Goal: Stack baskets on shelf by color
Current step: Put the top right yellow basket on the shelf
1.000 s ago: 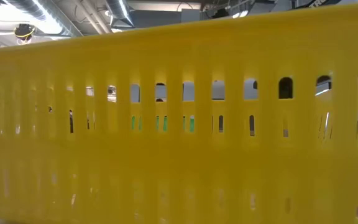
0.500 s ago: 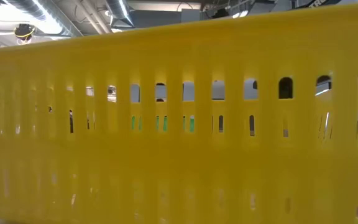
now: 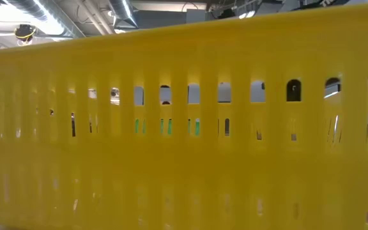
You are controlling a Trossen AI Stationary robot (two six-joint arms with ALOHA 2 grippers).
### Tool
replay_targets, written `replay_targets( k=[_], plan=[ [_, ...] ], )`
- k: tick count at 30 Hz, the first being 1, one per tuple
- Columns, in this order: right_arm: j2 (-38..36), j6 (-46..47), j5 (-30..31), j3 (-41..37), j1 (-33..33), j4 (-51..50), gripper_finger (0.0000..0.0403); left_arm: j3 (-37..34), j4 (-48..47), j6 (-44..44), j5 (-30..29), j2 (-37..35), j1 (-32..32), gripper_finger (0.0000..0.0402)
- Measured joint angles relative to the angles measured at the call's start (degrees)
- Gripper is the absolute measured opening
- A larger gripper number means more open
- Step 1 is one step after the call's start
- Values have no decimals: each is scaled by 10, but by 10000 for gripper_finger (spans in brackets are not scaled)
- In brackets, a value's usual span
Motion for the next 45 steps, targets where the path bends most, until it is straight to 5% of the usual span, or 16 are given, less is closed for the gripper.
replay_targets(
  k=[6, 16, 36, 45],
  plan=[
    [-32, -16, -28, 27, 58, 4, 70, 0, 0, 0, 0, 0, 0, 0],
    [-35, -55, -132, 33, 191, 103, 6, 0, -1, 0, -3, 0, 0, 0],
    [113, -43, -119, 33, 183, 101, 2, 0, -41, -3, -4, 0, 0, 0],
    [115, -30, -26, 33, 179, 28, 2, 0, -41, -4, -4, 0, 0, 0]
  ],
)
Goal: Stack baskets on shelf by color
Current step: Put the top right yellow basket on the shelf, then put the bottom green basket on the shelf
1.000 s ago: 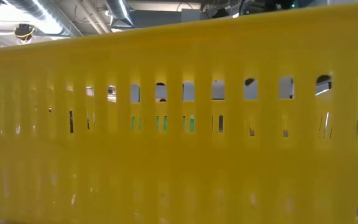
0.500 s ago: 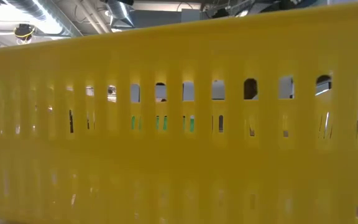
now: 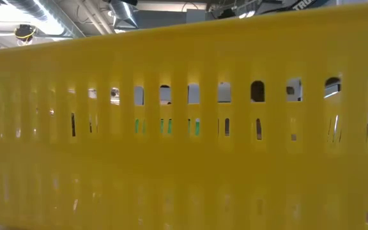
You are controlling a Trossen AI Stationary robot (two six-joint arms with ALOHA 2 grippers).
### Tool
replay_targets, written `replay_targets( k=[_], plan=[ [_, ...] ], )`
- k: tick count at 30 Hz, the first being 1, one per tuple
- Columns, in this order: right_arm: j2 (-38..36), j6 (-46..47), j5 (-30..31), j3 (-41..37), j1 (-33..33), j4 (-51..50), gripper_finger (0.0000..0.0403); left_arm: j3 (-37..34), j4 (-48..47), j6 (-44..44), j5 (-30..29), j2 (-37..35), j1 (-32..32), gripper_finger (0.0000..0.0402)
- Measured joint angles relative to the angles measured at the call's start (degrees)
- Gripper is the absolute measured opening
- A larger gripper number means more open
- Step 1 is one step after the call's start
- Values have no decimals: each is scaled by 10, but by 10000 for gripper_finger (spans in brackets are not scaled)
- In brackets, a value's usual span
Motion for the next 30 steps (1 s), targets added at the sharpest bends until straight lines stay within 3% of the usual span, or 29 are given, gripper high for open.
replay_targets(
  k=[6, 16, 22, 25, 30],
  plan=[
    [0, 0, 43, 0, -8, -29, 2, 0, 0, 0, 0, 0, 0, 0],
    [-10, -16, 58, 0, -11, -22, 1, 0, 0, -10, 0, 0, 0, 0],
    [-83, -48, 1, 0, 32, 27, 1, 0, 2, -142, 0, 0, 0, 0],
    [-135, -48, -33, 0, 59, 37, 1, 0, 2, -173, 0, 0, 0, 0],
    [-220, -56, -40, 0, 123, 39, 0, 0, 2, -218, 2, 0, -3, 0]
  ],
)
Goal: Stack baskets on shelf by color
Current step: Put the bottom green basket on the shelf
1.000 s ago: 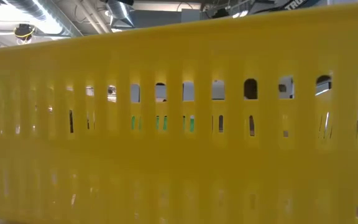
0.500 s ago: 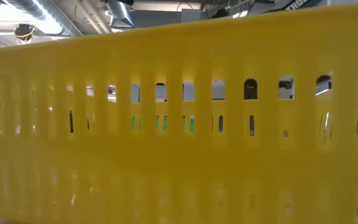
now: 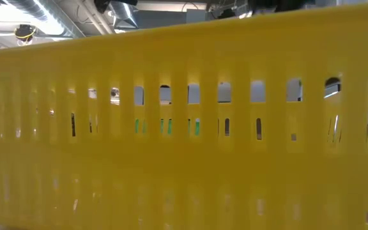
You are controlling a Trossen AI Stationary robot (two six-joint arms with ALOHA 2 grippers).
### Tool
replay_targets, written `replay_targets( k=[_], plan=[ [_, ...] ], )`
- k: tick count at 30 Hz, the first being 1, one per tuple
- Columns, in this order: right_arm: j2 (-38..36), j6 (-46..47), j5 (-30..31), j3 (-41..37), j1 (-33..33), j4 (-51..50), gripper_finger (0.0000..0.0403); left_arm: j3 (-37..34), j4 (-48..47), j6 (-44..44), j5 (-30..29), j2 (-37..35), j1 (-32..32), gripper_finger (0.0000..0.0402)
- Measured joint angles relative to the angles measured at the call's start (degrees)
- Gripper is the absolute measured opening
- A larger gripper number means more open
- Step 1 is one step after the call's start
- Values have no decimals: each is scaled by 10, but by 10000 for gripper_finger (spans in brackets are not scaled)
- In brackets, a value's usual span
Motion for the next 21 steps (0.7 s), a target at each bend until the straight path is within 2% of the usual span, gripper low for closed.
replay_targets(
  k=[9, 12, 17, 21],
  plan=[
    [-100, -20, 0, 0, 152, 20, 0, 1, -1, -6, -50, 0, -12, 0],
    [-117, -33, 0, 0, 208, 52, 0, 32, -26, 12, -79, 1, -28, 0],
    [-131, -72, 1, 0, 291, 122, 0, 129, -145, -12, -106, 25, -43, 0],
    [-132, -110, 1, 0, 346, 173, 0, 197, -289, -123, -104, 71, -54, 0]
  ],
)
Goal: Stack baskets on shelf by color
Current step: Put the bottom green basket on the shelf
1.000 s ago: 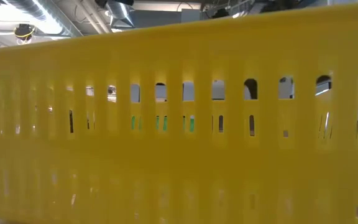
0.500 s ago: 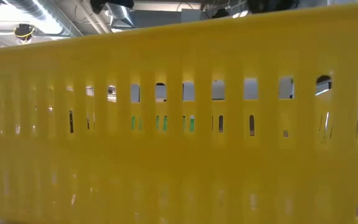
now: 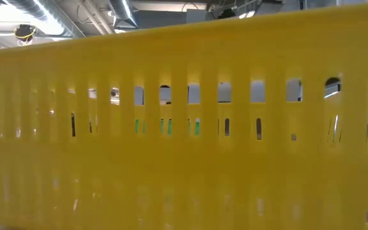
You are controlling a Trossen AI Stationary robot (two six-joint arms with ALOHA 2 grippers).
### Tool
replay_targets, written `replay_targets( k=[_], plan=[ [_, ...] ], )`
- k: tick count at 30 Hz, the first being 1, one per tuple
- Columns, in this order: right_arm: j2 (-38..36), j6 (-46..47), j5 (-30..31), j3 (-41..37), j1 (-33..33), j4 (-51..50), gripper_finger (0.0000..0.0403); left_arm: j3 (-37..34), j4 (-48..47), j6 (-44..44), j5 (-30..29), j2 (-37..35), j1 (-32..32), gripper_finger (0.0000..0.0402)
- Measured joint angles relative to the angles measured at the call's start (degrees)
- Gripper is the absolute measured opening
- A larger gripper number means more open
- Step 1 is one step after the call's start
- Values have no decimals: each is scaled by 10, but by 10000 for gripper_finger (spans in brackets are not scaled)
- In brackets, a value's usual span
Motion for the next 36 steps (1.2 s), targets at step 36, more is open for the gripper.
replay_targets(
  k=[36],
  plan=[
    [0, -28, 35, 0, 57, 41, 0, 39, -170, -276, 188, 184, -15, 35]
  ],
)
